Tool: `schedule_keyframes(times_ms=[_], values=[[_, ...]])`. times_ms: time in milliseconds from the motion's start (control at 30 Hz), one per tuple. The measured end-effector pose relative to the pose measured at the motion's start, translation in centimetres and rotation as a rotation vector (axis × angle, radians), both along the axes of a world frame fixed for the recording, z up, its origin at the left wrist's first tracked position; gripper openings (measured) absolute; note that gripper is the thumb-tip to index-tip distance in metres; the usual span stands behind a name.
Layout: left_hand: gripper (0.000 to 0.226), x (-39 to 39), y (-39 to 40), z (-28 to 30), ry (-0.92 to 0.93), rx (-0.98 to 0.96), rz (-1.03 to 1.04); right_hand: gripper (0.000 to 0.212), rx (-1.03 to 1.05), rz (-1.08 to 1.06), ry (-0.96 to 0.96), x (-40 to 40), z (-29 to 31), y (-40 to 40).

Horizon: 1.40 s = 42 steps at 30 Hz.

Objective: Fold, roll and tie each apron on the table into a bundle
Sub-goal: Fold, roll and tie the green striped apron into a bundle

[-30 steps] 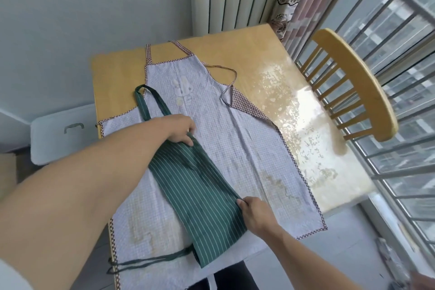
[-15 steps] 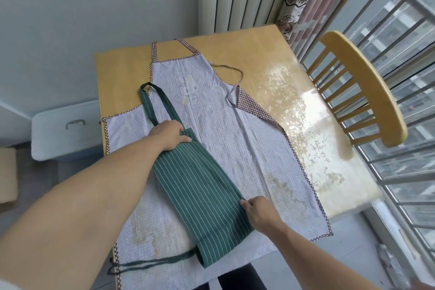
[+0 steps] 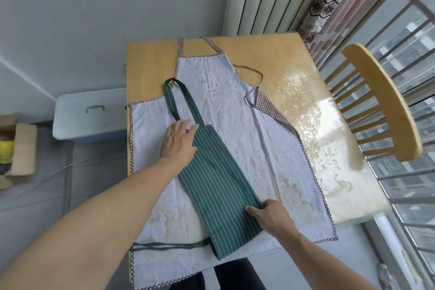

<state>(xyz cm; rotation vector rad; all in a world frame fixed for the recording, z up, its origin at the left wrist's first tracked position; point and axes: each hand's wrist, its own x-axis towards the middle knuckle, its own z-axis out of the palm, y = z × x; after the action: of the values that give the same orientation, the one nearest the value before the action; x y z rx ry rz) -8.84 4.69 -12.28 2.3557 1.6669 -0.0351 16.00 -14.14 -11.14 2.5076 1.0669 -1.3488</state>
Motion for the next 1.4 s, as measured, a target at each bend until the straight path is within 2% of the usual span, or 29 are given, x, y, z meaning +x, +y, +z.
schedule_keyframes(times_ms=[67, 200, 333, 400, 467, 533, 600, 700, 767, 800, 867, 933, 1000, 1067, 1167, 1233, 1300, 1400], values=[[0.07, 1.1, -3.1, -0.1, -0.113, -0.084, -0.148, 0.051, -0.049, 0.079, -0.045, -0.4, 0.6, 0.2], [0.075, 2.3, -9.2, -1.5, -0.121, -0.461, -0.298, 0.04, -0.102, 0.04, 0.136, -1.2, 1.6, 1.1], [0.08, 0.8, -11.2, -2.9, -0.126, -0.442, -0.348, 0.037, 0.059, -0.002, 0.229, -2.3, 4.4, 3.0], [0.083, 0.3, -11.7, -2.3, -0.199, -0.483, -0.361, 0.038, 0.096, -0.12, 0.398, -2.8, 5.6, 4.6], [0.075, 0.0, -11.8, -1.0, -0.3, -0.628, -0.307, 0.03, 0.093, -0.253, 0.578, -3.0, 6.3, 6.0], [0.054, -0.6, -11.1, 0.5, -0.431, -0.815, -0.115, 0.016, 0.079, -0.32, 0.696, -3.5, 7.2, 7.8], [0.04, -1.2, -9.9, 2.0, -0.635, -1.061, 0.224, 0.019, 0.045, -0.43, 0.787, -3.9, 7.8, 9.6], [0.041, -2.2, -8.9, 4.0, -1.243, -1.329, 0.846, 0.024, 0.002, -0.55, 0.873, -4.8, 7.4, 12.3], [0.05, -3.1, -8.1, 4.0, -1.528, -1.26, 1.119, 0.027, -0.009, -0.595, 0.897, -5.3, 6.6, 14.1], [0.06, -3.6, -7.6, 3.4, -1.589, -1.162, 1.221, 0.028, -0.021, -0.577, 0.88, -5.7, 6.2, 15.0], [0.082, -4.4, -6.6, 2.2, -1.582, -0.983, 1.356, 0.028, 0.002, -0.437, 0.758, -6.0, 5.4, 16.7], [0.089, -4.9, -5.7, 1.4, -1.553, -0.929, 1.374, 0.028, 0.045, -0.249, 0.554, -6.3, 4.1, 17.8], [0.071, -5.1, -5.5, 1.8, -1.475, -0.985, 1.33, 0.037, 0.125, -0.087, 0.368, -6.5, 3.3, 17.8], [0.05, -5.7, -5.3, 1.3, -1.317, -1.036, 1.166, 0.049, 0.195, 0.111, 0.247, -6.5, 2.6, 17.4], [0.041, -6.4, -4.8, -0.1, -1.203, -1.044, 1.011, 0.066, 0.163, 0.282, 0.223, -7.0, 1.6, 17.4], [0.041, -6.3, -4.7, -0.8, -1.13, -1.0, 1.02, 0.056, 0.138, 0.376, 0.175, -7.3, 1.0, 17.7], [0.053, -6.1, -4.6, -1.8, -1.08, -0.965, 1.062, 0.043, 0.123, 0.403, 0.149, -7.3, 0.9, 17.9], [0.087, -5.4, -4.5, -2.1, -0.928, -0.884, 1.114, 0.046, 0.148, 0.364, 0.138, -7.1, 1.1, 18.0]])
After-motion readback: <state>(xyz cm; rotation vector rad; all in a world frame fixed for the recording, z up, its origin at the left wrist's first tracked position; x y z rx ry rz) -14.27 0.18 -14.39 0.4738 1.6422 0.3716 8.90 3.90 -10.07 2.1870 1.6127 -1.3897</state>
